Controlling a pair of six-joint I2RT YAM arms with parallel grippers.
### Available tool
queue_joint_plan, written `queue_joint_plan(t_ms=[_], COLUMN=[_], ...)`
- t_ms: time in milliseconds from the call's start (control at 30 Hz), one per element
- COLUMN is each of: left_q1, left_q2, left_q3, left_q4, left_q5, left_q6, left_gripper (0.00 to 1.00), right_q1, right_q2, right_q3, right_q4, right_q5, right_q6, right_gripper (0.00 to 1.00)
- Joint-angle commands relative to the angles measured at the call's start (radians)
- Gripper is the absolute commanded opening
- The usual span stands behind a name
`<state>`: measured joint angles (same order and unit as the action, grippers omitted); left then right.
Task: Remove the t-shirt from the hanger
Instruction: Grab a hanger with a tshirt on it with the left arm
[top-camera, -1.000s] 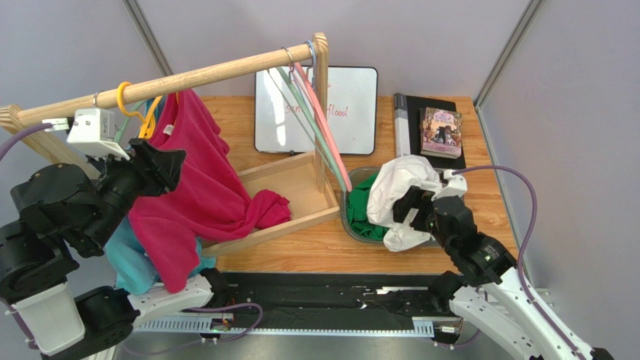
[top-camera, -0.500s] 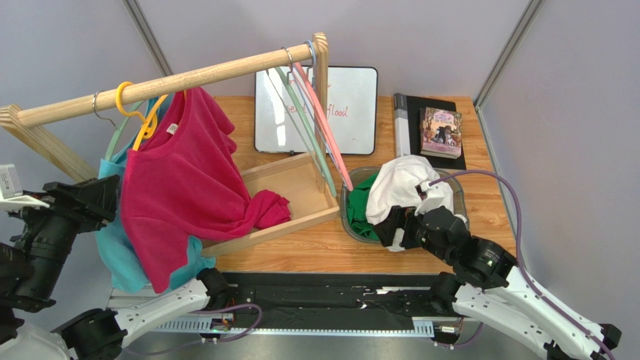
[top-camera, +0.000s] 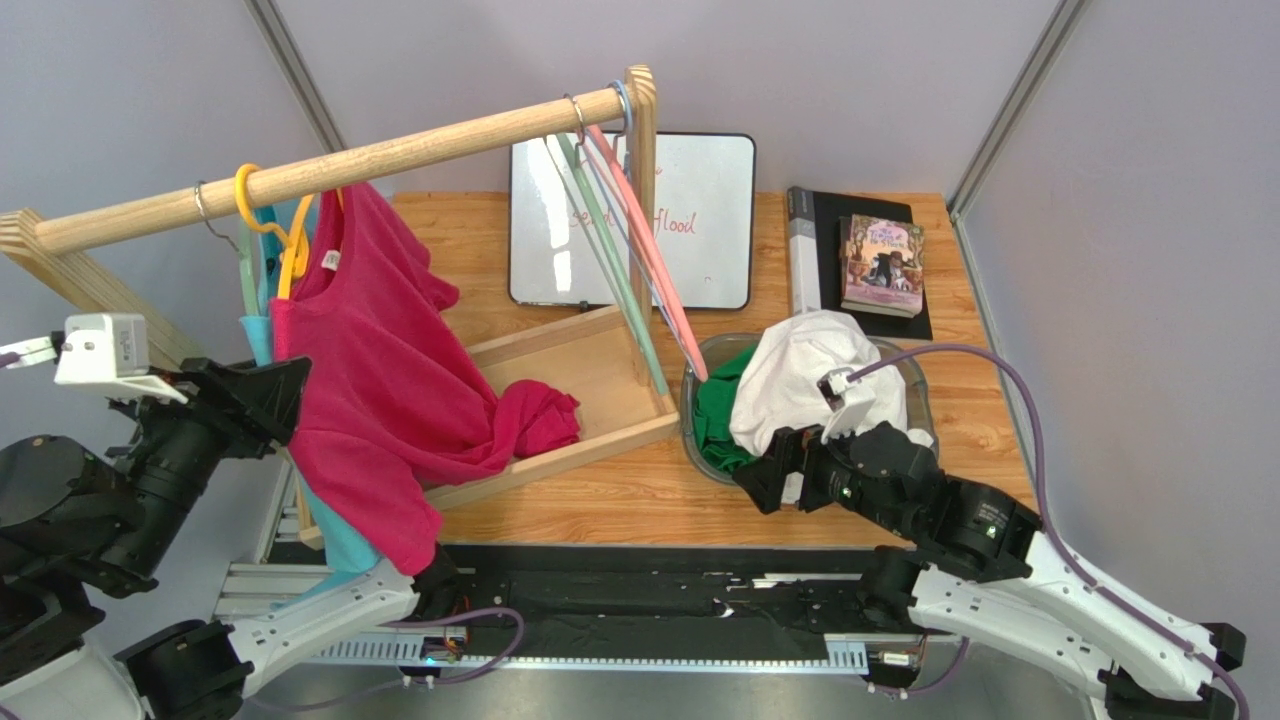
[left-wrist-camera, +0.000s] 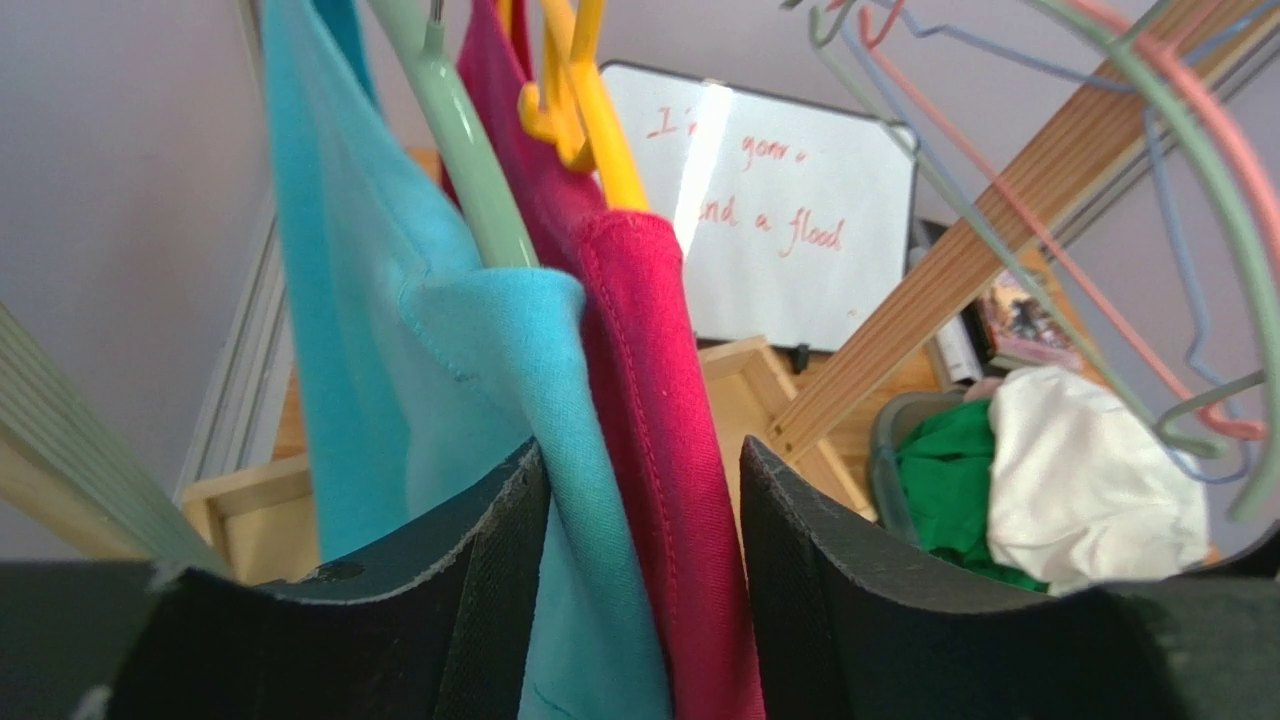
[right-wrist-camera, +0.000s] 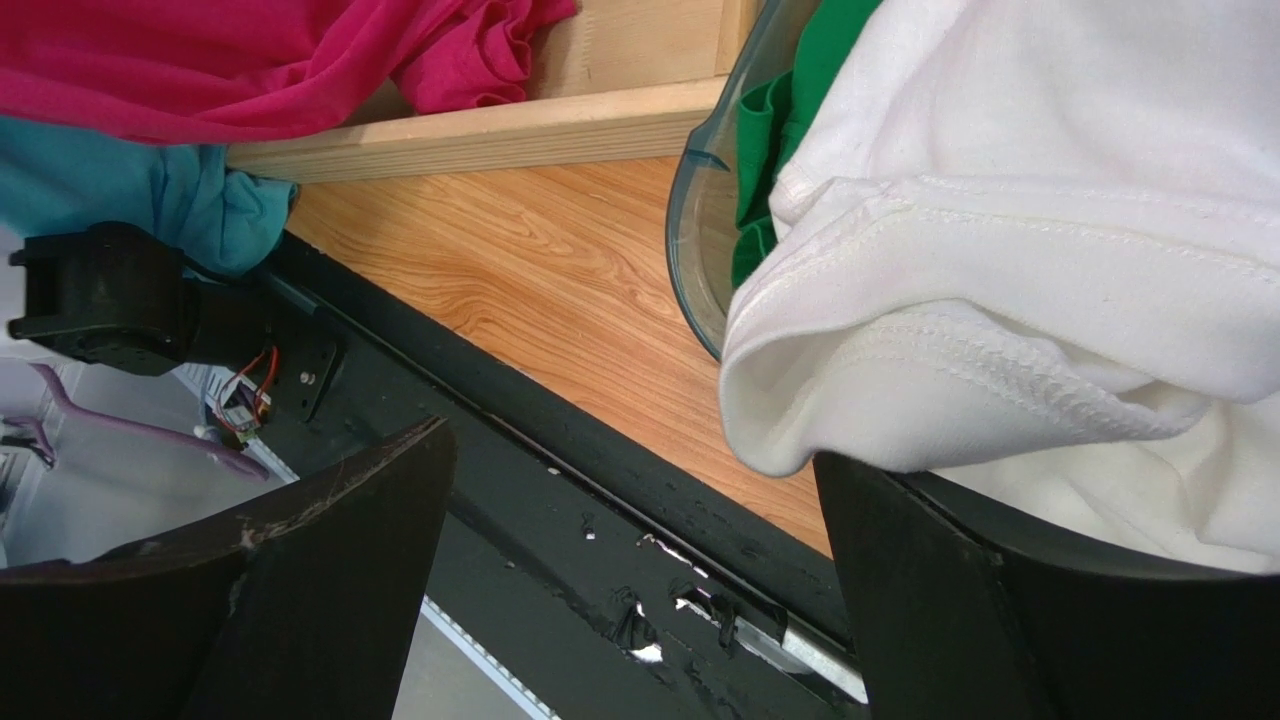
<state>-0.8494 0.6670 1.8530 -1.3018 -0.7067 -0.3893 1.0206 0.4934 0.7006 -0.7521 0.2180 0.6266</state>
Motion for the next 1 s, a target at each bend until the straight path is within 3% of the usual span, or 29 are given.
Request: queue_joint_plan(t_ms=[0,233,567,967], left_q1=[0.001,0.003,0.001,0.001], left_q2=[0.005,0.042,0.1,0.106], left_q3=[0.083,0.16,0.077,-0.034], left_q4=[0.067,0.124,0.183,0.177], left_q5=[0.055,0.042,0.093,0.009], left_q6=[0.023,0.078,0.072,0.01], left_gripper=[0.58,0.63,0.44,0.53], right_q1=[0.012,0.01,0.009,0.01], right_q2=[-0.018,-0.015,-0.035,-0.041], right_q3=[0.095,0.123,0.088,0.05], right_q4=[-0.013,-0.041,-0.035,-0.016], right_q5=[0.015,0.011,0.003,0.003], right_q6=[-0.037,-0.054,-0.054,-0.054], right_gripper=[0.96,0.97,0.97,0.96])
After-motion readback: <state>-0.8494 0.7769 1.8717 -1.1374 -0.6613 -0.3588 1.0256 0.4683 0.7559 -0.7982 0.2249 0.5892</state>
